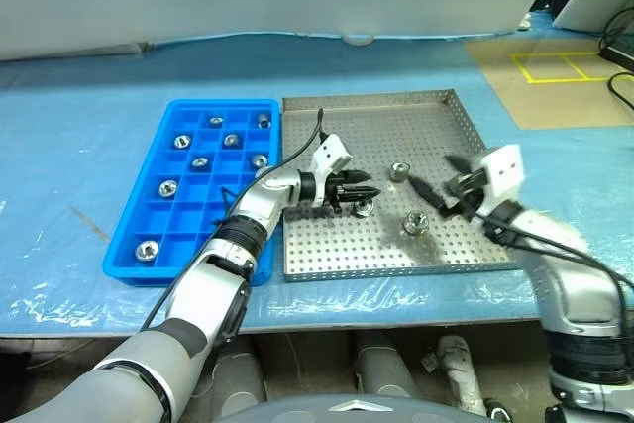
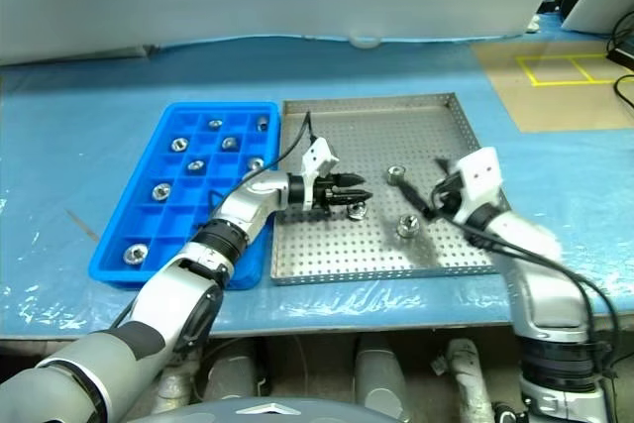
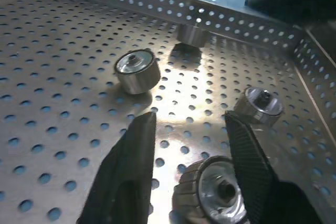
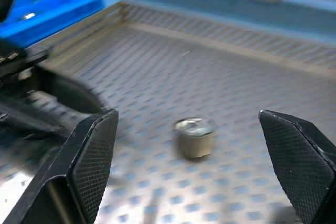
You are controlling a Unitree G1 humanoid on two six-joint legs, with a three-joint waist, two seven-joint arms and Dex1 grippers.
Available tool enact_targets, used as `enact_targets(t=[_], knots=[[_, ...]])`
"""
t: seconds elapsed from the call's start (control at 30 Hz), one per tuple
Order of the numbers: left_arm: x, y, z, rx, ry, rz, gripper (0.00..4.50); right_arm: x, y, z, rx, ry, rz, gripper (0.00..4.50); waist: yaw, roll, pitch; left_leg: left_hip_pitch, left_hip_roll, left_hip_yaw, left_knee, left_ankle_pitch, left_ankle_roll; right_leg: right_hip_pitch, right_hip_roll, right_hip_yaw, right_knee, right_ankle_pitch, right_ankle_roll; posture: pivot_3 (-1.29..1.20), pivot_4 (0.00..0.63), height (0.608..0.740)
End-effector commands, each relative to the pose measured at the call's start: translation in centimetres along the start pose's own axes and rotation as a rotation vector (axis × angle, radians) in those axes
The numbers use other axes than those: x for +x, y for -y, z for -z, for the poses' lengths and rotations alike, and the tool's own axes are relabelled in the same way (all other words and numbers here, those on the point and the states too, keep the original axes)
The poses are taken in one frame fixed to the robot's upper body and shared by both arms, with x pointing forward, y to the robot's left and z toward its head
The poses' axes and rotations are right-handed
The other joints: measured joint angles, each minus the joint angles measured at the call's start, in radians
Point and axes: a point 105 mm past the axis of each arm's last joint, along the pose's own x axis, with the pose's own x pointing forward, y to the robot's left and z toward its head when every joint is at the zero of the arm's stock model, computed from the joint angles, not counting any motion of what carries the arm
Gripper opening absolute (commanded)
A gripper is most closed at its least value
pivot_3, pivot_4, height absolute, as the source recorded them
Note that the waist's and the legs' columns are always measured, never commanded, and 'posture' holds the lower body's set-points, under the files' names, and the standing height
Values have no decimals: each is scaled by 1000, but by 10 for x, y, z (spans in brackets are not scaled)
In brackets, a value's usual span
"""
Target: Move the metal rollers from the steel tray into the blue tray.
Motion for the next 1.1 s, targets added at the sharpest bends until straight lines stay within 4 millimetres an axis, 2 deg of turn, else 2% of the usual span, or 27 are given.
enact_targets(t=[0.03,0.23,0.47,0.57,0.67,0.77,0.8,0.93,1.1], knots=[[-5,-3,12,-15,-26,-24,3283,-3,0,-15,-17,60,-10,4500,-1,1,-1,0,0,0,0,0,0,0,0,0,0,-1,1,-449,150,740],[-3,8,15,-16,-40,58,3283,-5,1,-15,-19,56,-11,4500,0,2,-1,0,0,0,0,0,0,0,0,0,0,-3,4,-446,150,740],[-6,24,30,-43,-124,156,3283,-3,1,-14,-25,48,-14,4500,-1,2,-1,0,0,0,-2,0,0,0,0,0,-2,-2,4,-437,150,740],[-10,21,42,-11,-197,134,3283,-2,1,-14,-25,49,-17,4500,-1,4,-2,0,0,0,-3,0,0,0,0,0,-3,-2,3,-437,150,740],[-12,18,45,-13,-215,108,2756,-1,0,-14,-25,49,-21,4500,-2,7,-4,0,0,1,-5,0,0,0,0,0,-5,-2,3,-432,150,740],[-14,17,46,-4,-216,101,1798,1,-3,-14,-23,51,-35,4500,-3,7,-5,1,0,1,-5,0,0,0,0,0,-5,-3,5,-421,150,740],[-15,16,45,-5,-209,97,1726,2,-4,-15,-21,53,-42,4500,-4,7,-5,1,0,1,-5,0,0,0,0,0,-5,-4,6,-400,150,740],[-16,10,19,-66,-70,40,1726,11,-13,-18,-6,69,-98,4500,-5,8,-5,1,0,1,-6,0,-1,-1,0,0,-5,-3,6,-338,150,740],[-27,-5,-44,-126,266,-143,1726,36,-30,-35,41,129,-252,4500,4,6,-4,-3,0,1,-8,0,-1,-4,0,0,-5,0,0,-195,150,740]])
